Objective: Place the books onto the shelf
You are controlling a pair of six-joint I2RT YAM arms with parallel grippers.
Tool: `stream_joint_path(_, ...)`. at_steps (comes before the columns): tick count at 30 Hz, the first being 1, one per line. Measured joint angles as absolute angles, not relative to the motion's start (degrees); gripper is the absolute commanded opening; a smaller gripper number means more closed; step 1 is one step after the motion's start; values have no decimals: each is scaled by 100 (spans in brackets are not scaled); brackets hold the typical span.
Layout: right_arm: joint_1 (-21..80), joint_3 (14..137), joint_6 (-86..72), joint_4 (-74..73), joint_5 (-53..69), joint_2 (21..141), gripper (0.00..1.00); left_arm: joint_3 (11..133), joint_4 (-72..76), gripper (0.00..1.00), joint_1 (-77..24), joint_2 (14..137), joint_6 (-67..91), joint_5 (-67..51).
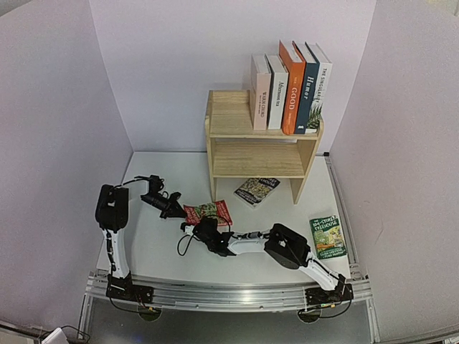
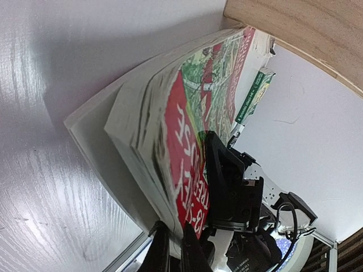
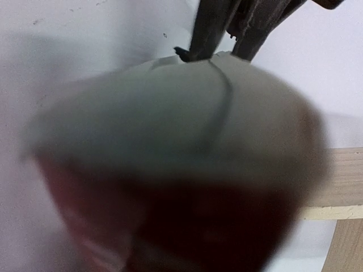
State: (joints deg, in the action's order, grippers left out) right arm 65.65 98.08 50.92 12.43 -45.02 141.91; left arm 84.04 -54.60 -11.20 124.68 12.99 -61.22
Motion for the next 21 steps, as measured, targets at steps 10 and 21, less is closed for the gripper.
stream_joint_path(10,6420,10084,3772,-1048,-3656,13319,0,9464,-6144,100,-670,11938,428,-4542)
stream_joint_path(21,6378,11395,2424,-4345,-2555,11486,0,9247,-6200,100,-273,10789,-148,-3375)
